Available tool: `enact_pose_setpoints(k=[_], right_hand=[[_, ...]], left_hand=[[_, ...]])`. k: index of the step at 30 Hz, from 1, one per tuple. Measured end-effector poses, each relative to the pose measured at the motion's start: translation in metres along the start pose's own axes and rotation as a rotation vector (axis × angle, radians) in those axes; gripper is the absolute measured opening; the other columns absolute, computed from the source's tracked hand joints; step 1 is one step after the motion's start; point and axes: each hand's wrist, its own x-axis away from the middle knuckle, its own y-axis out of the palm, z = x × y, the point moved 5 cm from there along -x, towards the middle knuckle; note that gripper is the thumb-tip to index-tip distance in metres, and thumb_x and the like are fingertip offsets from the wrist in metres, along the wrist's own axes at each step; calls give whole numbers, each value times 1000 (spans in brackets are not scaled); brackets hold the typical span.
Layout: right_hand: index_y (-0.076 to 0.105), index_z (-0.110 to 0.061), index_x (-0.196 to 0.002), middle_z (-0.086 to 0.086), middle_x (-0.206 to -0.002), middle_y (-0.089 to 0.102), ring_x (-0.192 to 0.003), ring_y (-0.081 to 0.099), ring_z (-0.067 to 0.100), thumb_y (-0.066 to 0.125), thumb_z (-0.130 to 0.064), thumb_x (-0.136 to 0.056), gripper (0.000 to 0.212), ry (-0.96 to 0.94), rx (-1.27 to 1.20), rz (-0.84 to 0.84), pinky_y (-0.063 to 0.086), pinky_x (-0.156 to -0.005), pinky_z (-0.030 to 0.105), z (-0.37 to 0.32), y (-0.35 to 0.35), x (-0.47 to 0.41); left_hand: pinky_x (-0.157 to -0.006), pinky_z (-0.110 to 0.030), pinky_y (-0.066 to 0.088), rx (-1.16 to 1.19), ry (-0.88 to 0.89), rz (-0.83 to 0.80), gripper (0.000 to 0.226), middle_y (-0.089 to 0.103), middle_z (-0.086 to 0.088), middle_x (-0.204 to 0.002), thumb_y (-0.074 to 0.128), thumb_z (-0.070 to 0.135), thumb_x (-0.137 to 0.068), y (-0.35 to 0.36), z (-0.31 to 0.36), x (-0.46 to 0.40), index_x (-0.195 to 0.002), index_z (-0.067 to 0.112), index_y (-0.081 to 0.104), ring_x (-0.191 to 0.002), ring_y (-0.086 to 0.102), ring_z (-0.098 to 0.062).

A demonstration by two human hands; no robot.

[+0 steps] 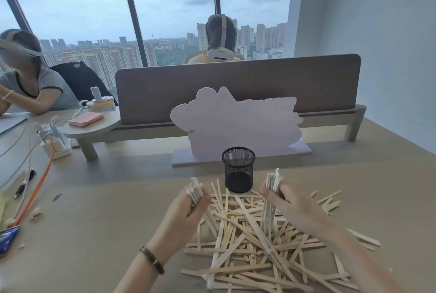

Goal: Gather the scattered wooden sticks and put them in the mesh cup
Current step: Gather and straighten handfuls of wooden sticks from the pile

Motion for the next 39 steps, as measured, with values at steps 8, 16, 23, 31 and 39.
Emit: enact_pose_setpoints(k=[8,16,23,31,39], right_hand=[[69,-2,-85,3,-57,67,-52,63,12,65,-26,-94,26,114,-307,173,54,-59,21,-3,-37,-7],[71,-8,-82,4,-62,74,-55,72,20,73,-29,-88,23,107,-410,479,60,-67,33,-1,-65,-71],[70,-8,-86,5,-66,73,-53,70,15,71,-28,-90,20,91,-360,402,57,-60,24,9,-57,-134],[70,-16,-101,3,-83,74,-70,73,10,63,-46,-90,32,134,-245,48,60,-71,24,9,-34,-147],[68,-23,-113,-4,-102,73,-81,72,11,61,-42,-94,28,200,-140,76,60,-66,25,11,-44,-101]], left_hand=[[-53,-23,47,200,-84,283,9,60,1,-54,65,17,-91,-33,6,-22,-84,17,69,-49,56,-11],[-62,-35,56,341,-109,431,8,65,-4,-60,65,17,-92,-26,21,-86,-87,12,67,-51,60,-14],[-59,-30,54,284,-73,381,15,64,-2,-58,64,22,-93,-7,8,-137,-87,9,66,-51,60,-15],[-76,-39,61,-3,-237,-13,76,64,0,-114,57,66,-73,14,-6,-148,-130,16,51,-91,68,-15],[-89,-40,55,-121,-350,-80,57,60,5,-116,65,57,-82,-9,-23,-111,-128,28,48,-103,62,-15]])
